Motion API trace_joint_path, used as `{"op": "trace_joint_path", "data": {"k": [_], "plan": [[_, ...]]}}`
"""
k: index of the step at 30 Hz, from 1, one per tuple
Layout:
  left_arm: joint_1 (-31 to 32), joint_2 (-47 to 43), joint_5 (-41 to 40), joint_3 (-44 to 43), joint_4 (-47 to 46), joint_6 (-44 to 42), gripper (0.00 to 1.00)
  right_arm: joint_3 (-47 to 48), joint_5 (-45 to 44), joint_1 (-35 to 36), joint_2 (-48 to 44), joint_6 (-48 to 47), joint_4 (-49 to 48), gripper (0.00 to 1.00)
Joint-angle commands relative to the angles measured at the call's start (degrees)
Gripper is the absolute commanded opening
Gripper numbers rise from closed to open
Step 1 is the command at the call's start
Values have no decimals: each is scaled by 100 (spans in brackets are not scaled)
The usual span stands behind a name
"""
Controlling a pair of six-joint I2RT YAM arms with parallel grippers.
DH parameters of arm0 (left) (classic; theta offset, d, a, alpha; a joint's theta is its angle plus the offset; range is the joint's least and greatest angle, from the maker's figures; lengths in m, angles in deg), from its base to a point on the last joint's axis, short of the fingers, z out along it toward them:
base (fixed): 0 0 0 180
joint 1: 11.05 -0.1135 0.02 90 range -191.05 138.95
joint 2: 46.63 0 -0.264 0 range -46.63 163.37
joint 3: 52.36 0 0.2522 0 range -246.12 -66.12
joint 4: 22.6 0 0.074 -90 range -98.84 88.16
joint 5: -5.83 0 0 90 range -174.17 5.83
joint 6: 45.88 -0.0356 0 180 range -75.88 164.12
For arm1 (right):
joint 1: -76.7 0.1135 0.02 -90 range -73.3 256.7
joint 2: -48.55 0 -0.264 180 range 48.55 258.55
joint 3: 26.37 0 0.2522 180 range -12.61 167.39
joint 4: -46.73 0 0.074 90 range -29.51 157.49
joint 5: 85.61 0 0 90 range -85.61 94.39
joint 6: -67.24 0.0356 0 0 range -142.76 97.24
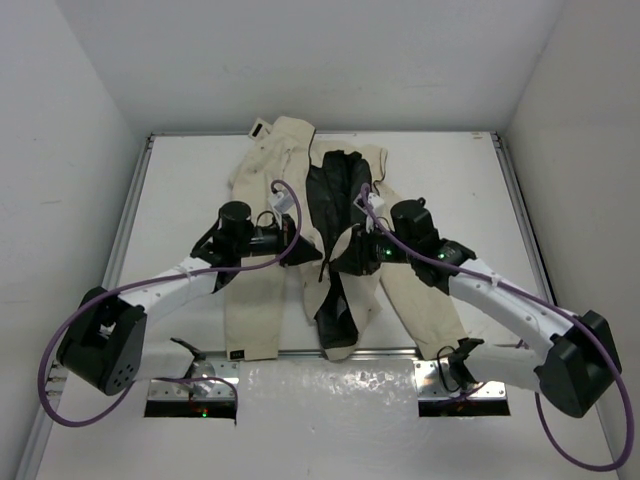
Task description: Zip up the jacket
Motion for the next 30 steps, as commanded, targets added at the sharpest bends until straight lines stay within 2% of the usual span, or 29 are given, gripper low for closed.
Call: {"op": "trace_joint_path", "data": {"k": [1,6,8,10,14,16,20,25,30], "plan": [[60,-2,44,-262,-311,77,0,-89,681,0,-99,39,318,19],[60,51,52,-218,-451,191,0,-660,305,61,-363,688,-393,18],[60,95,70,-226,-548,279,0,-827,-20,367,-337,944,-780,17],[51,112,88,-226,-601,323,0,-889,-650,666,-311,901,-868,15],[60,95,114,-183,-636,394,0,-1030,-1295,1151,-196,997,-1360,10],[60,86,131,-156,-662,429,0,-1039,-1889,1204,-179,919,-1405,6],[60,69,193,-130,-680,447,0,-1206,-2507,1283,-179,804,-1668,4],[59,77,228,-112,-689,447,0,-1267,-2430,1283,171,935,-2237,3],[60,112,220,-130,-733,482,0,-1215,-1614,1283,585,998,-3170,4]]}}
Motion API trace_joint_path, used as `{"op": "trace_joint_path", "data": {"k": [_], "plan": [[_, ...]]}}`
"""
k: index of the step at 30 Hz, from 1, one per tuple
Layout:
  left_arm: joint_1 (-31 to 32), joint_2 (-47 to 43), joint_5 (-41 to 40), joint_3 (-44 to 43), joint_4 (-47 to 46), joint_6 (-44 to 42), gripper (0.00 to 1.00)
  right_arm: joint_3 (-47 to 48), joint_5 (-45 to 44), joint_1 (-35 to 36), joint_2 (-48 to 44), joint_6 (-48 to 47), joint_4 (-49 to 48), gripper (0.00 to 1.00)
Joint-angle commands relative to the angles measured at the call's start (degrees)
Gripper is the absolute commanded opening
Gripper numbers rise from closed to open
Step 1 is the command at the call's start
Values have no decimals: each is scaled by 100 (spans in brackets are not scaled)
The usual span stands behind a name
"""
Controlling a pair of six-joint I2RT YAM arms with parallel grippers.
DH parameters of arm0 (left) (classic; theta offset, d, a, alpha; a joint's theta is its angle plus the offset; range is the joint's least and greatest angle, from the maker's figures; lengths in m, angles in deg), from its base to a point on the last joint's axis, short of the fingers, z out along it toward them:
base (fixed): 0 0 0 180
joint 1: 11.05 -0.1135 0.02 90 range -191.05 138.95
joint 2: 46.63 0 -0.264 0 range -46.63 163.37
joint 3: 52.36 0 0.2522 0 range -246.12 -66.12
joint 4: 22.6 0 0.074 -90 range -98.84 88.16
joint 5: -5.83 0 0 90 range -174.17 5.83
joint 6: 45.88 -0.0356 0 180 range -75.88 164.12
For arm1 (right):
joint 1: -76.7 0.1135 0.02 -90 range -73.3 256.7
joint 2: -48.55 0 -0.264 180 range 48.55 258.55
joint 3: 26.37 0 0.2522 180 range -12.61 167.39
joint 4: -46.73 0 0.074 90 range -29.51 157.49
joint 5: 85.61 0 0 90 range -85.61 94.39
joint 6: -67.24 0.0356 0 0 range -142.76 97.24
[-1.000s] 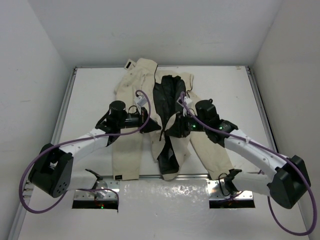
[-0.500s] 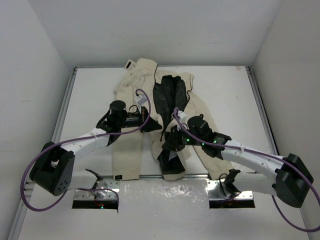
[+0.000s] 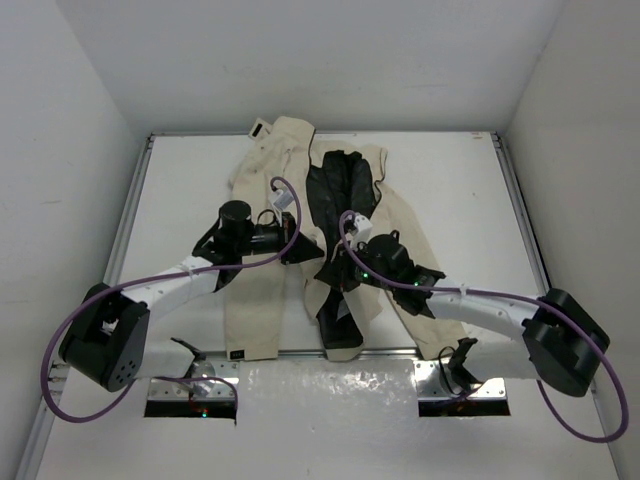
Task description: Zip up the jacket
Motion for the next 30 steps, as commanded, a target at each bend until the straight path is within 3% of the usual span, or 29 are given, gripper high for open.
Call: {"op": "trace_joint_path", "data": {"k": [1,8,15,21,30], "plan": [[46,-1,156,-119,-388,51,0,42,620,33,162,47,-1133,4],[46,25,156,-163,-353,51,0,-528,1150,-169,-171,572,-2302,3],[55,60,165,-198,-326,60,0,-548,262,-547,-155,1154,-3156,3],[55,52,182,-216,-212,-2,0,-82,525,-810,-119,1067,-2797,2],[46,60,182,-207,-229,-10,0,655,798,-1417,-189,812,-1190,4]]}}
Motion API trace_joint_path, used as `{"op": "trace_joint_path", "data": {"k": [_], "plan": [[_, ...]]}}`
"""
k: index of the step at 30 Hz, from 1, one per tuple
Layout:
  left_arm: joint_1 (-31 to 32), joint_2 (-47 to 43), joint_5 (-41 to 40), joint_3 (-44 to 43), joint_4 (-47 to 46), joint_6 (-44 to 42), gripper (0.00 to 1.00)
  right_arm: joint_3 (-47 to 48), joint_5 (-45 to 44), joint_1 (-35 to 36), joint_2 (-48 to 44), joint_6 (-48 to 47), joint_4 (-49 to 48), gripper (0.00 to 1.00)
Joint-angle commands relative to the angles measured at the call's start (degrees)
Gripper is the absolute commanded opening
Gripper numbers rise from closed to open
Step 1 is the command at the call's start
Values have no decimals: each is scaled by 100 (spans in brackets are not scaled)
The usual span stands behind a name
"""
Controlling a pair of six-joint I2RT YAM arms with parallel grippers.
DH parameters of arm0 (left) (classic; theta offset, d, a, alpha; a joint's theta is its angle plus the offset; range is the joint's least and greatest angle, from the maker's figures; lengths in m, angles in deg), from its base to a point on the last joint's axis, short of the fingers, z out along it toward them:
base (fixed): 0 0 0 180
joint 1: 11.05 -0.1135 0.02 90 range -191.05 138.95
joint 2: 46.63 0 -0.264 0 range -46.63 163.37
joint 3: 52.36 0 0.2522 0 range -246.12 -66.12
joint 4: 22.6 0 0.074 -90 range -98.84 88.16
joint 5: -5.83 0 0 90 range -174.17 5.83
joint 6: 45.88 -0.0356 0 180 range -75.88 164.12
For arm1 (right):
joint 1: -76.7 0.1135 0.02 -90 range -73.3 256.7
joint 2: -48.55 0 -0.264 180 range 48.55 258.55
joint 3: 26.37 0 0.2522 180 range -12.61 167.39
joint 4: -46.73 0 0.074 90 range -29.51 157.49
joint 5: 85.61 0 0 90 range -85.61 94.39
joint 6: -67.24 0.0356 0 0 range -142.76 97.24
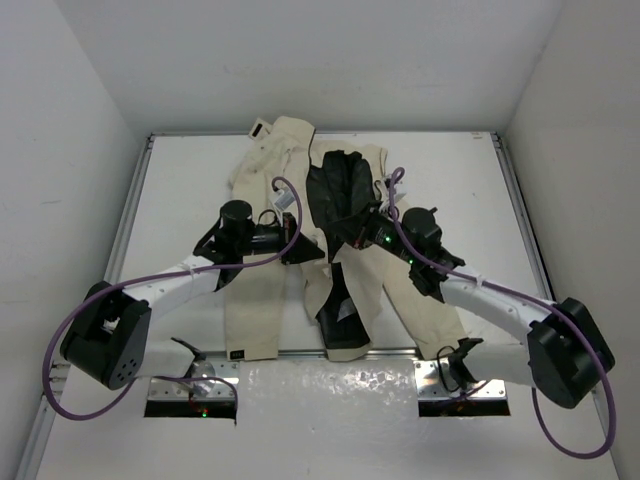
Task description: Zip up the jacket
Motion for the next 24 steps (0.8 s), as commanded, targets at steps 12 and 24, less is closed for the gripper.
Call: {"op": "trace_joint_path", "data": {"k": [12,24], "plan": [[46,76,382,-150,-447,-1,0,987,527,-235,-1271,-1033,3818,60],[64,-91,567,-36,150,-511,0,1402,1942,-640,29,-1968,3443,56]]}}
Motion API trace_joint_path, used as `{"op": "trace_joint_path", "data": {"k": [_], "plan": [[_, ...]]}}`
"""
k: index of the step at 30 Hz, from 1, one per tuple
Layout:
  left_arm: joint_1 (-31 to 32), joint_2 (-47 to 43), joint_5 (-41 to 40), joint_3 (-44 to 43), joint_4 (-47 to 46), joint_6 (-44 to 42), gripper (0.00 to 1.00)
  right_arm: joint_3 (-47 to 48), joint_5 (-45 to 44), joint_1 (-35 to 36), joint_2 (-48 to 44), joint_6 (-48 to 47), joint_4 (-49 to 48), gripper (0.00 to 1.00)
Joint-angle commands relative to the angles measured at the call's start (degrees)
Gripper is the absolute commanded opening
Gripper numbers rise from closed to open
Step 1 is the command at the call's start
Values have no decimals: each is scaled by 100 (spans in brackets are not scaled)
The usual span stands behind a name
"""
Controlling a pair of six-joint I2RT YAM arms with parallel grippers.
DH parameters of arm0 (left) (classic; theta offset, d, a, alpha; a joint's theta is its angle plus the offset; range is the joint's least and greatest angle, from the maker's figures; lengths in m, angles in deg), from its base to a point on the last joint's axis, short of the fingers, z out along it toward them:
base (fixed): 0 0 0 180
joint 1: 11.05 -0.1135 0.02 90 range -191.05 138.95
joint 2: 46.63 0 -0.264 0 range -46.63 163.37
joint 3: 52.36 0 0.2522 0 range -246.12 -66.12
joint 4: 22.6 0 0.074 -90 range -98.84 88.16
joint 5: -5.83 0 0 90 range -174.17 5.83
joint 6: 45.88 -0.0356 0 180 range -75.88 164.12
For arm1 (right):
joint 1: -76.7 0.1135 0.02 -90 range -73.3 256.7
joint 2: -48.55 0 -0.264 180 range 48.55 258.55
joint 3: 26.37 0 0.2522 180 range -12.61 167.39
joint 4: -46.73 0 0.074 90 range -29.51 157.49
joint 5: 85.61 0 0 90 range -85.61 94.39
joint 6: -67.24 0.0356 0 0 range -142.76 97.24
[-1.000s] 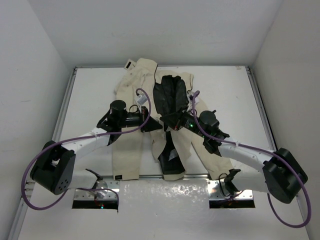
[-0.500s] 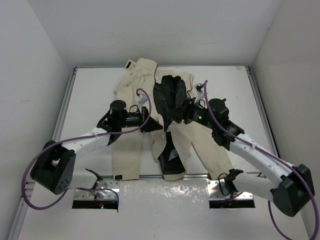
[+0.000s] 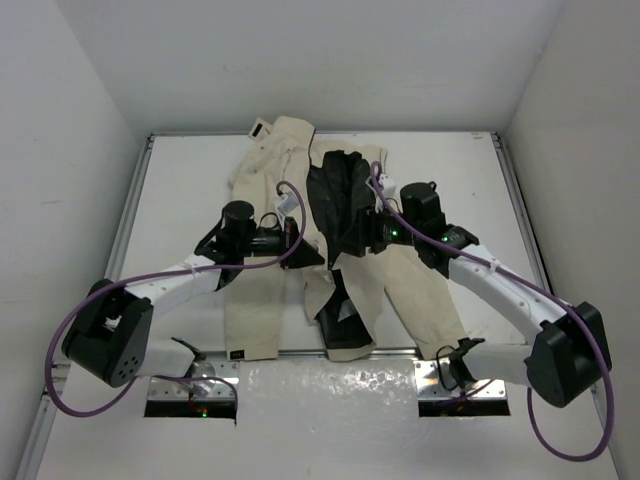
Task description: Zip up the jacket
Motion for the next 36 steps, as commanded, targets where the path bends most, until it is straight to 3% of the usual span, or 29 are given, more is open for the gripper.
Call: {"op": "trace_joint_path", "data": {"k": [1,4,8,13,17,20,22,27,28,29,31,32,35,36], "plan": [[64,-187,191,-38,137,-349,0,-286,447,-1,55,63,-852,56],[55,-240,200,-38,453,-534,0,-270,823,-1,310,-7,-934,57],[55,-214,270,-20,534,-596,0,-550,1220,42,434,309,-1847,57],[55,-170,314,33,384,-517,0,-516,1071,95,688,-24,-1356,54],[55,-152,323,24,376,-517,0,-455,1150,165,926,10,-1654,50],[55,-134,332,15,376,-517,0,-358,1177,271,1084,11,-1707,36],[55,-134,332,15,384,-517,0,-410,1124,306,1041,-16,-1804,21],[55,-169,174,15,533,-675,0,-700,966,306,839,81,-2173,6],[55,-178,113,-2,656,-745,4,-761,974,298,821,168,-2225,3],[55,-196,77,-29,744,-1015,22,-788,983,306,821,203,-2252,2],[55,-248,-10,-177,1425,-1621,37,-875,983,306,821,282,-2296,0],[55,-257,-211,-457,1752,-2495,55,-902,940,315,821,309,-2331,0],[55,-336,-668,-942,2896,-3938,73,-1034,887,306,830,449,-2585,0],[55,-415,-748,-1004,3107,-4206,75,-1043,878,315,838,493,-2647,0]]}}
